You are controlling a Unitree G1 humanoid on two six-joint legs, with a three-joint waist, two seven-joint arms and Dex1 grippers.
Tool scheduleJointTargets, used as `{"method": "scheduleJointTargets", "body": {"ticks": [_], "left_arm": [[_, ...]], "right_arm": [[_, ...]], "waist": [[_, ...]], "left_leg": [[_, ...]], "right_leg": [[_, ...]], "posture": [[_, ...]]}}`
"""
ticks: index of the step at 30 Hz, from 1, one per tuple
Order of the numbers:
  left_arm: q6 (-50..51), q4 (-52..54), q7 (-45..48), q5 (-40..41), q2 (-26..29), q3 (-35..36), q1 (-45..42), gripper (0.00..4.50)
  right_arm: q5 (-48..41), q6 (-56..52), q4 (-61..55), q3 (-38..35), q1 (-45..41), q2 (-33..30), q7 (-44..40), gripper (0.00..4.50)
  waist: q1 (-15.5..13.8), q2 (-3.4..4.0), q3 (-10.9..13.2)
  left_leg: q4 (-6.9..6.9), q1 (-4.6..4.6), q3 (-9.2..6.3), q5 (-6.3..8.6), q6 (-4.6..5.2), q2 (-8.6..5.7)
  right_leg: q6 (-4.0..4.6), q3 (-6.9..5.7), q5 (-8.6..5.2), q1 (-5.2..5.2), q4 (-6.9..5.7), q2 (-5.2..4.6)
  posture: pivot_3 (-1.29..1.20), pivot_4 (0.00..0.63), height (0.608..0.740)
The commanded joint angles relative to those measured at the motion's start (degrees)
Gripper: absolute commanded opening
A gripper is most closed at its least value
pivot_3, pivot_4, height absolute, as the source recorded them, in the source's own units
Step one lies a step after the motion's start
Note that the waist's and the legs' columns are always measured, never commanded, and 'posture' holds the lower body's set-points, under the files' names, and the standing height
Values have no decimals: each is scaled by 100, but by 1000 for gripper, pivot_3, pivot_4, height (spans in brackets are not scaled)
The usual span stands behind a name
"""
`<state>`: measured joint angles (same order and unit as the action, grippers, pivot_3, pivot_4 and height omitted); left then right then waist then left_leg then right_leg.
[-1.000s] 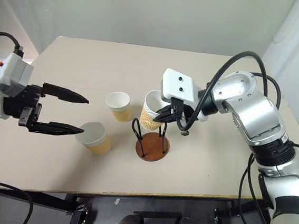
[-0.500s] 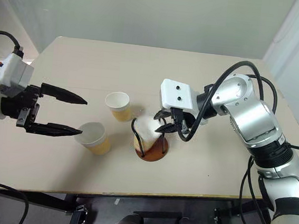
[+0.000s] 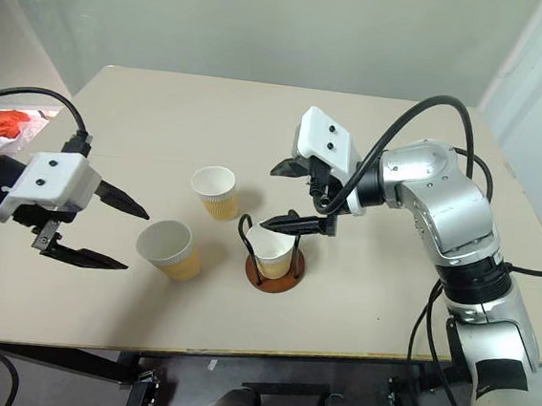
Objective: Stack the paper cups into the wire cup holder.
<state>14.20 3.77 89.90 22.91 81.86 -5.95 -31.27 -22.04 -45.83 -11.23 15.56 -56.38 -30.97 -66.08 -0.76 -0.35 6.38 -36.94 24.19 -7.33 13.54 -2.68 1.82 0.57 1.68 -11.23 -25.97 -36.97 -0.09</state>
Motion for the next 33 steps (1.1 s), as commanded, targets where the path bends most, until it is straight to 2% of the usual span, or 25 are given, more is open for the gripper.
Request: {"method": "scheduleJointTargets", "body": {"ticks": [1,8,11,21,28,33], "left_arm": [[-246,77,260,-39,36,-316,-119,4207],[-334,1,260,-525,-454,-813,-309,4207],[-449,-91,260,-644,-519,-999,-475,3619],[-681,-283,260,-889,-507,-1162,-523,84],[-762,-379,260,-954,-477,-1164,-529,30],[-793,-655,260,-883,-528,-1163,-897,30]], "right_arm": [[-525,-394,-347,-515,23,212,319,4480],[-726,-780,-589,-530,158,316,795,4480],[-783,-840,-645,-538,152,256,855,4500],[-832,-753,-597,-666,76,-98,952,4500],[-715,-533,-377,-739,23,-361,926,4500],[-670,-371,-208,-792,31,-640,838,4500]], "waist": [[7,1,1],[22,1,0],[17,1,0],[17,0,0],[17,0,0],[15,0,0]], "left_leg": [[0,1,2,1,-2,0],[0,2,-2,1,-4,1],[-2,5,-2,1,-5,0],[-3,4,-2,1,-4,1],[-3,3,-2,1,-4,0],[-3,2,-3,0,-4,1]], "right_leg": [[0,1,0,-2,1,0],[0,-1,0,-6,-3,2],[0,-2,0,-6,-3,2],[-3,-1,2,-5,-1,2],[-5,-1,3,-4,-2,2],[-7,-1,4,-4,-3,2]], "posture": [[0,150,740],[0,150,740],[0,150,740],[0,150,740],[0,150,740],[0,150,740]]}}
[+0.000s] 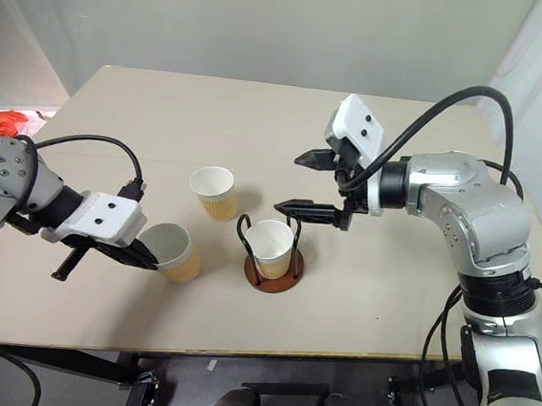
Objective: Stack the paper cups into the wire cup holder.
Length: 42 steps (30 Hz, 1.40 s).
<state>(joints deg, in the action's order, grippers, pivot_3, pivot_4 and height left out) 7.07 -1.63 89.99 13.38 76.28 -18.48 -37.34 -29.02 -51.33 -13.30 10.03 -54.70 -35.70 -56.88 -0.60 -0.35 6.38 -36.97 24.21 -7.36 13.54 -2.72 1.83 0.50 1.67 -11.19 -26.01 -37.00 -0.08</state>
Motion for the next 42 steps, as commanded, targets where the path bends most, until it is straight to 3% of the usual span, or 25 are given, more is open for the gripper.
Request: {"method": "scheduleJointTargets", "body": {"ticks": [1,11,17,21,23,31,42], "left_arm": [[-52,-144,251,131,16,86,-385,30],[539,-120,251,2156,167,-3,-2024,30],[665,-393,251,3278,-130,-367,-3304,30],[377,-601,251,3403,-416,-1035,-3803,30],[102,-707,251,3295,-600,-1544,-4031,30],[-1388,-1706,251,2514,-1496,-3209,-4796,30],[-2540,-1969,251,2807,-1674,-4825,-5492,30]], "right_arm": [[20,199,13,-244,-125,-216,-105,4500],[-296,432,-302,-714,647,-1203,-744,4500],[-770,1469,44,-2414,1690,-1799,-1479,4500],[-803,1523,-42,-2906,2339,-2157,-1525,4500],[-877,1475,-177,-3051,2533,-2186,-1363,4500],[-1081,1247,-796,-3425,3064,-2230,-687,4500],[-1156,1154,-1046,-3767,3470,-2496,-388,4500]], "waist": [[-5,0,0],[-70,-1,1],[-100,2,2],[-94,2,2],[-92,2,2],[-72,6,6],[-138,15,11]], "left_leg": [[0,1,0,0,0,0],[-1,16,-3,1,2,-2],[-4,22,9,2,4,-10],[-2,-10,11,4,8,-8],[-7,-19,14,1,10,-8],[-30,-12,25,-20,32,-12],[-101,46,24,33,87,-15]], "right_leg": [[-1,0,0,0,1,0],[-40,-6,23,1,16,-1],[-65,3,26,4,27,-11],[-86,5,16,37,27,-11],[-54,6,-9,49,27,-10],[-122,22,23,70,59,-9],[-200,20,54,71,109,-15]], "posture": [[0,150,740],[0,150,740],[0,150,740],[0,150,740],[0,150,740],[0,150,740],[0,150,740]]}}
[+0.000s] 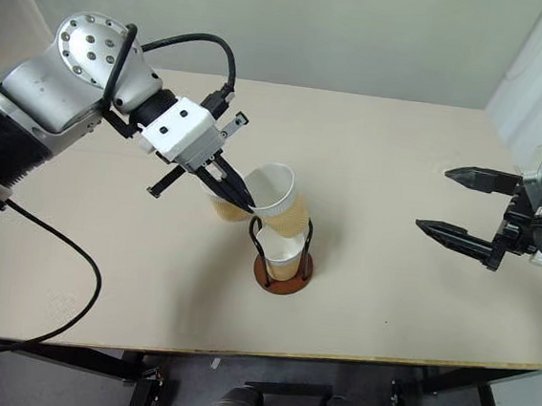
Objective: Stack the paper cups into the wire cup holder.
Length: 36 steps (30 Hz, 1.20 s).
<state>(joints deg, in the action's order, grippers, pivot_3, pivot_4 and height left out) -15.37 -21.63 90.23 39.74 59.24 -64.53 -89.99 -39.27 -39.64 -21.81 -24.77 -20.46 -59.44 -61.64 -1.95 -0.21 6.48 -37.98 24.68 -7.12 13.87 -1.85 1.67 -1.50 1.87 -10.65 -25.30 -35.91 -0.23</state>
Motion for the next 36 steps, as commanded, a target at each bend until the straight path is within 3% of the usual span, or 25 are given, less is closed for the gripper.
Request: {"method": "scheduleJointTargets", "body": {"ticks": [1,22,31,36], "left_arm": [[-348,16,227,209,34,-308,-273,30],[-646,-197,227,947,0,-1455,-1098,30],[-802,-735,227,844,-466,-1879,-1301,30],[-710,-911,227,843,-571,-1904,-1325,1229]], "right_arm": [[-137,-17,-215,-314,81,-128,103,4500],[-169,109,-406,-308,469,-15,450,4500],[-236,72,-652,-373,655,106,714,4500],[-319,70,-709,-391,637,105,819,4500]], "waist": [[-8,2,1],[-61,13,6],[-79,15,8],[-80,16,8]], "left_leg": [[-5,3,1,5,1,-1],[-38,24,17,25,19,-8],[-52,27,20,28,24,-8],[-61,28,29,31,28,-9]], "right_leg": [[-2,2,-1,0,1,-2],[-17,0,3,-3,6,-5],[-26,2,6,0,5,-7],[-32,5,10,0,5,-5]], "posture": [[0,150,740],[0,150,740],[0,150,740],[0,150,740]]}}
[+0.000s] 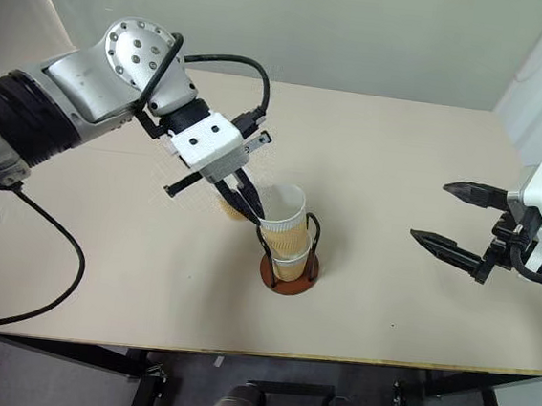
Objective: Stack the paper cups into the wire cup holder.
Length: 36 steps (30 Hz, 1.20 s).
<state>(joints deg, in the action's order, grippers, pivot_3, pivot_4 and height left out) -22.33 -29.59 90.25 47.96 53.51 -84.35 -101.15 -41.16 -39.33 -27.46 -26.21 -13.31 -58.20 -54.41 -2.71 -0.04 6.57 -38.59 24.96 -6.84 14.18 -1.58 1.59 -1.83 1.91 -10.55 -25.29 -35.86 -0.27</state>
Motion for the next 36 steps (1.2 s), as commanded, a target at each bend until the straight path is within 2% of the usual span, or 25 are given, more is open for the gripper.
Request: {"method": "scheduleJointTargets", "body": {"ticks": [1,5,8,12,15,22,27,32,36], "left_arm": [[-22,-145,225,17,-11,105,-200,1629],[231,-524,225,53,-242,614,-30,3024],[294,-1670,225,-564,-647,1368,210,4079],[66,-3079,176,-1884,-807,2235,539,4079],[73,-3758,169,-2666,-740,2822,870,4079],[462,-4021,224,-3530,-836,4016,1232,4079],[442,-4113,225,-4143,-1043,4468,1489,4079],[296,-4231,195,-4768,-1293,4840,1743,4079],[56,-4258,-211,-5412,-1468,4895,1869,4079]], "right_arm": [[-143,45,-142,-219,-107,-27,108,4500],[-126,91,-79,-75,-215,-49,101,4500],[-86,135,16,51,-342,-52,49,4500],[-60,214,146,244,-536,-33,-31,4500],[36,304,294,482,-702,5,-39,4500],[159,463,559,714,-911,-34,-195,4500],[175,453,523,718,-881,-21,-196,4500],[155,375,410,582,-731,-53,-154,4500],[101,284,335,501,-749,-102,-114,4500]], "waist": [[-8,0,0],[-10,0,0],[-30,3,0],[7,16,3],[45,28,5],[-50,27,8],[-65,29,9],[-25,25,8],[0,26,8]], "left_leg": [[-3,0,-2,1,1,2],[-13,4,-4,2,4,-1],[-23,2,-6,3,6,-5],[-36,-3,2,6,11,-1],[-37,-10,14,6,12,5],[-46,10,-1,3,19,-30],[-47,3,22,0,47,-80],[-54,-1,99,2,55,-91],[-57,-1,115,10,68,-94]], "right_leg": [[-3,3,1,1,0,-2],[-11,9,5,2,2,-5],[-15,10,7,10,0,-7],[-18,13,7,14,0,-4],[-22,24,5,14,1,3],[-52,60,0,3,1,8],[-94,127,-16,3,-2,-25],[-126,144,-10,-5,5,-54],[-138,156,-13,-11,6,-74]], "posture": [[0,150,740],[0,150,740],[0,150,740],[0,150,740],[0,150,740],[0,150,740],[0,150,740],[0,150,740],[0,150,740]]}}
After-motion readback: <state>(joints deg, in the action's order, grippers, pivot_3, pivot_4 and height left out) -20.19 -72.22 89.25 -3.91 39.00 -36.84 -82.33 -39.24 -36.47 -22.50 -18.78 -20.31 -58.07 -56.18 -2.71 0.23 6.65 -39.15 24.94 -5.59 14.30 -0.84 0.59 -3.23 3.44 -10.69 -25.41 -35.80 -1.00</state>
